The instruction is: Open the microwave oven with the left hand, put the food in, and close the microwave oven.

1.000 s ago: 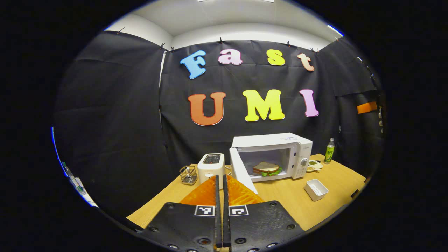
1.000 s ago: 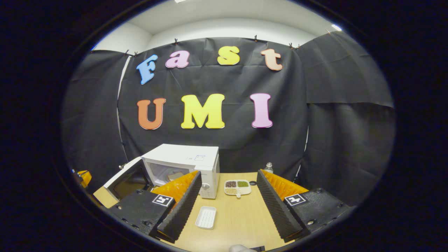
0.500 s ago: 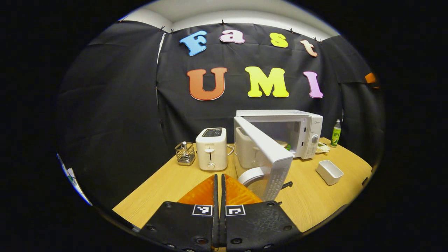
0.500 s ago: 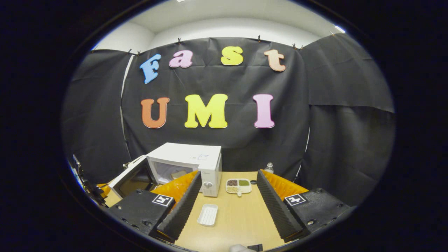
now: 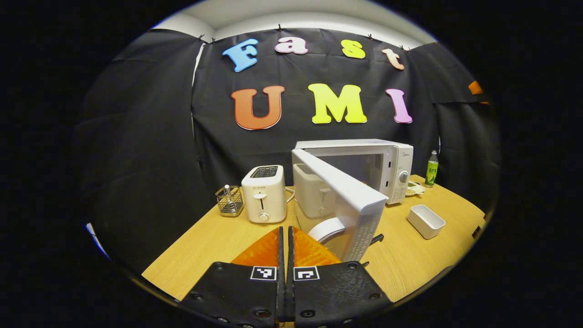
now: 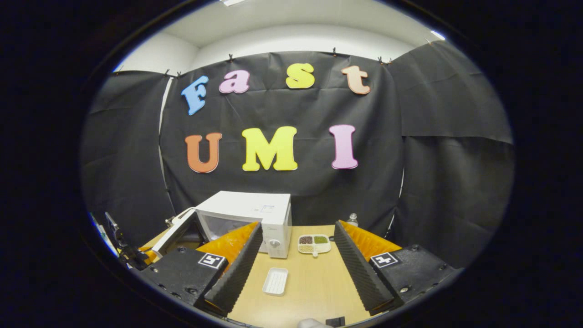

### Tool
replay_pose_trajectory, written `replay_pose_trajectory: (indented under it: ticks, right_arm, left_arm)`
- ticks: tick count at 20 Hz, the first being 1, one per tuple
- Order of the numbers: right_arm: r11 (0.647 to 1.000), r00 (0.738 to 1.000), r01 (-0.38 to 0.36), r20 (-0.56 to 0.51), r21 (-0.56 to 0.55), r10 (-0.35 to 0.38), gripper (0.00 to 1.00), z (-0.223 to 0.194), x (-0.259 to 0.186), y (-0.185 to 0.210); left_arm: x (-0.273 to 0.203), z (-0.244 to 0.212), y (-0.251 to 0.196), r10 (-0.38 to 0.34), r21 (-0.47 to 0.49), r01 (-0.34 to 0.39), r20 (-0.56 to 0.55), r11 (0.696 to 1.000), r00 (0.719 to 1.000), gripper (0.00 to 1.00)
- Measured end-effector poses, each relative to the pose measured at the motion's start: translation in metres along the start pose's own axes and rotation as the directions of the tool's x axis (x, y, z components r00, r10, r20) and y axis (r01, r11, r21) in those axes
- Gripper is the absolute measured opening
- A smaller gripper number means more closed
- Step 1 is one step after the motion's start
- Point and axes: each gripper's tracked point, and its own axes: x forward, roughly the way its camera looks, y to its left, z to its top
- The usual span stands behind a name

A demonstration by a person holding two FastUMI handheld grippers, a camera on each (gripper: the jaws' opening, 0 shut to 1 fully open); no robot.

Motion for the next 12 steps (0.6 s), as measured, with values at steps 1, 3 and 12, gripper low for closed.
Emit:
replay_pose_trajectory:
  ticks: [1,3,12]
  right_arm:
    - [1.000,1.000,-0.005,0.002,0.003,0.005,0.92,0.000,-0.001,0.001]
    - [1.000,1.000,-0.012,-0.001,0.003,0.012,0.92,0.001,0.001,0.001]
    - [1.000,1.000,-0.020,-0.019,0.014,0.020,0.92,-0.001,0.002,-0.007]
  left_arm:
    - [0.000,0.002,-0.006,-0.010,0.004,0.010,0.006,1.000,1.000,0.00]
    - [0.001,0.005,-0.021,-0.031,0.015,0.030,0.010,0.999,0.999,0.00]
    - [0.026,0.021,-0.104,-0.162,0.034,0.162,0.021,0.986,0.987,0.00]
